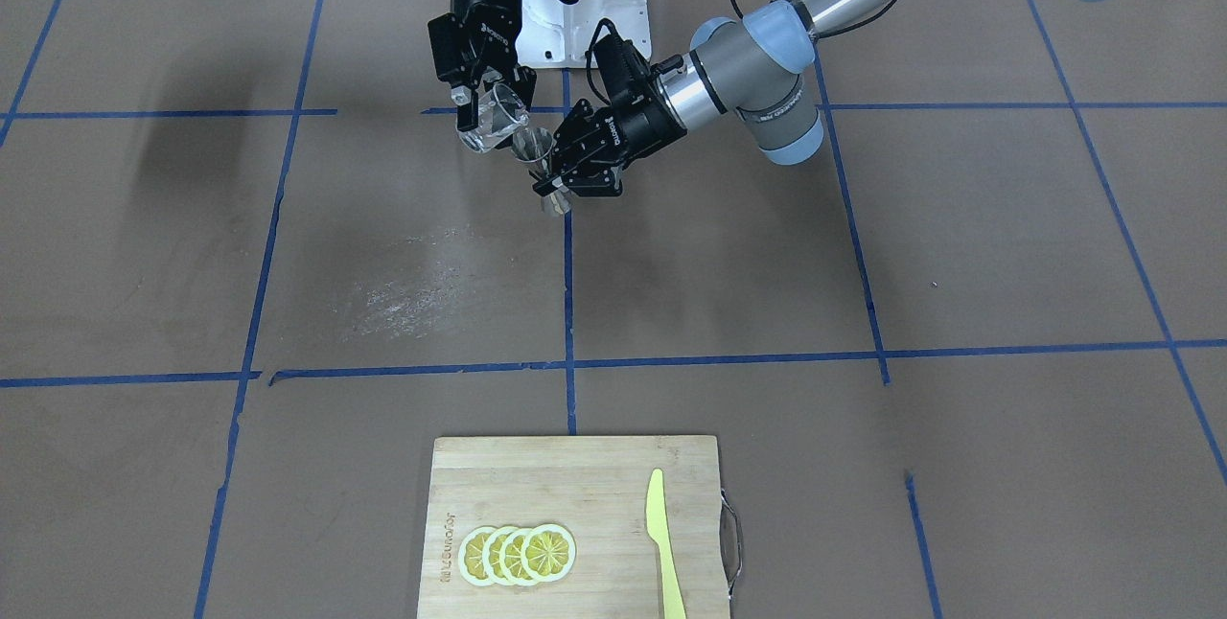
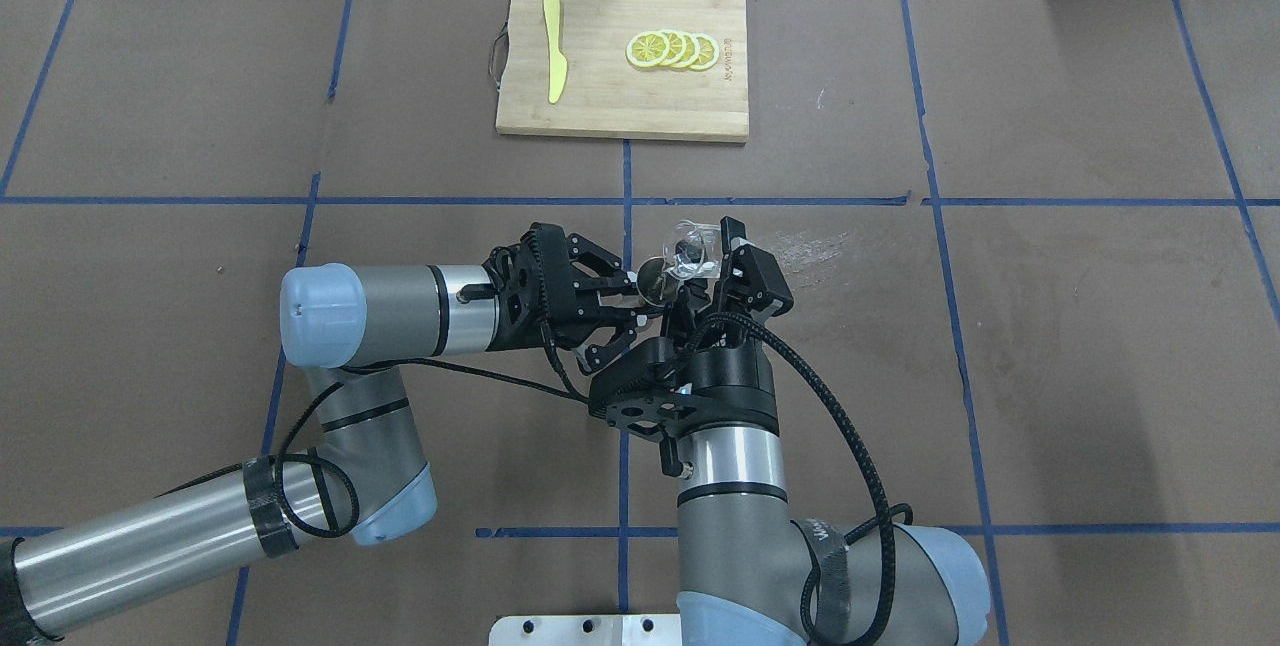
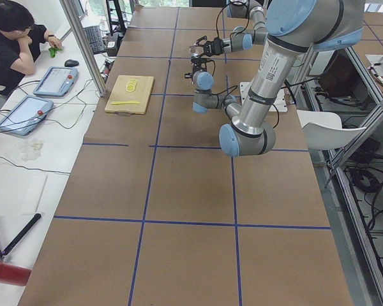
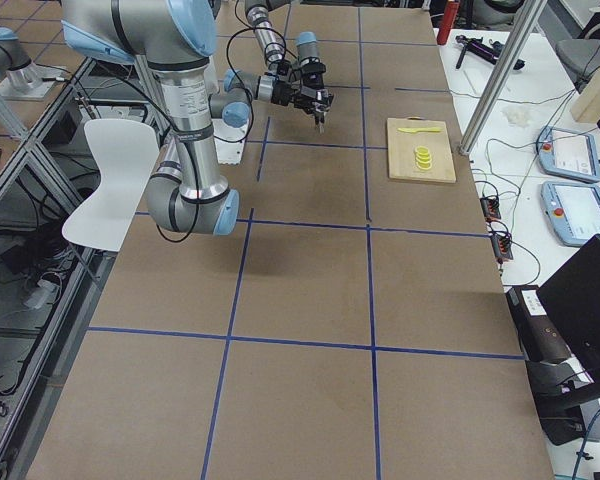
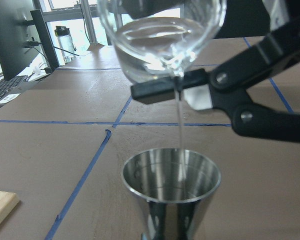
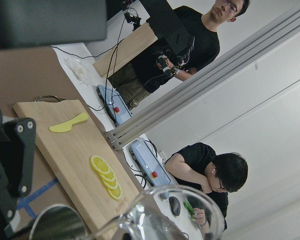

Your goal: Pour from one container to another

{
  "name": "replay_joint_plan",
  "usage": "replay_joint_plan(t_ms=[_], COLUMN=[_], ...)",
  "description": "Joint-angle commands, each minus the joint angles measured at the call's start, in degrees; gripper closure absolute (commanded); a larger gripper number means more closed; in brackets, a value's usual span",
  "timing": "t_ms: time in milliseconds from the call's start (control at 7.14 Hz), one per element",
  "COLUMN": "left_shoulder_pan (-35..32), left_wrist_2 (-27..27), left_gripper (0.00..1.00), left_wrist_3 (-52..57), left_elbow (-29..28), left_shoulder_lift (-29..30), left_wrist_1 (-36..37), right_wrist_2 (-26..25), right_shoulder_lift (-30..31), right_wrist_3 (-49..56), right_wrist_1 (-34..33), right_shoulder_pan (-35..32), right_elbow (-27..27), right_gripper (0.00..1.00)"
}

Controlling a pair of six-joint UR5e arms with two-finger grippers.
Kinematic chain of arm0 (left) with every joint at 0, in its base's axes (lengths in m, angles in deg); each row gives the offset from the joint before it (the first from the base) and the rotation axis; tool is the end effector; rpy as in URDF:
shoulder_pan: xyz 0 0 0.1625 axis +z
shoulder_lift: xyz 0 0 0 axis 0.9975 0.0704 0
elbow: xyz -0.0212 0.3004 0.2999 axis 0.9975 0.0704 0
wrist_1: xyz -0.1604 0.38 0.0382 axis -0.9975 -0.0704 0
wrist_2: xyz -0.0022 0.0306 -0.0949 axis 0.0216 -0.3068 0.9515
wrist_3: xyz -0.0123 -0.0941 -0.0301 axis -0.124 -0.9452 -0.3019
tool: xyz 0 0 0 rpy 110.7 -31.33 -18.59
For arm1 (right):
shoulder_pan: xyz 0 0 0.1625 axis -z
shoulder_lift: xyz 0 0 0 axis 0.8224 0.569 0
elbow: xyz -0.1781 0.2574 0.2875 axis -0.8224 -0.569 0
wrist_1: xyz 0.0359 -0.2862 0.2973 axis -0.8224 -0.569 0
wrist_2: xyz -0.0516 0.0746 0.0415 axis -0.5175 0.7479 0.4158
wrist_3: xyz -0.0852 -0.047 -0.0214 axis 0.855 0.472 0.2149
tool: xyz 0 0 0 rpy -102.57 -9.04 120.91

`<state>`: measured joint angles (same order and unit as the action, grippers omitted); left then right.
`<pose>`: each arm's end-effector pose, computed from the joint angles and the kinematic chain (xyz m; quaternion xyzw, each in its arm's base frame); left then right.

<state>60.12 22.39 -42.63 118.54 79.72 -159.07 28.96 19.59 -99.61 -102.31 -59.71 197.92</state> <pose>0.5517 -0.3933 0.2318 0.6121 0.5041 0.3625 0.4897 -0.5264 -0.2705 0.1869 0.6459 0.0243 -0.1304 0.7518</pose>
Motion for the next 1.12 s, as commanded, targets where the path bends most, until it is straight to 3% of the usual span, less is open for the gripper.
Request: replay_joint_plan(t_ms=[0, 980], left_shoulder_pan=[0.0, 0.0], left_wrist_2=[0.0, 0.0], left_gripper=[1.0, 1.0], left_wrist_3=[0.0, 0.0], left_elbow=[0.0, 0.1], left_shoulder_lift=[-0.1, 0.0], left_wrist_1=[0.0, 0.0], right_wrist_2=[0.0, -0.1], right_shoulder_lift=[-0.1, -0.2], right_wrist_3=[0.8, 8.1], right_wrist_1=[-2.0, -2.3], right_shoulder_pan=[0.0, -0.4], right_elbow=[0.0, 0.1], right_gripper=[1.0, 1.0])
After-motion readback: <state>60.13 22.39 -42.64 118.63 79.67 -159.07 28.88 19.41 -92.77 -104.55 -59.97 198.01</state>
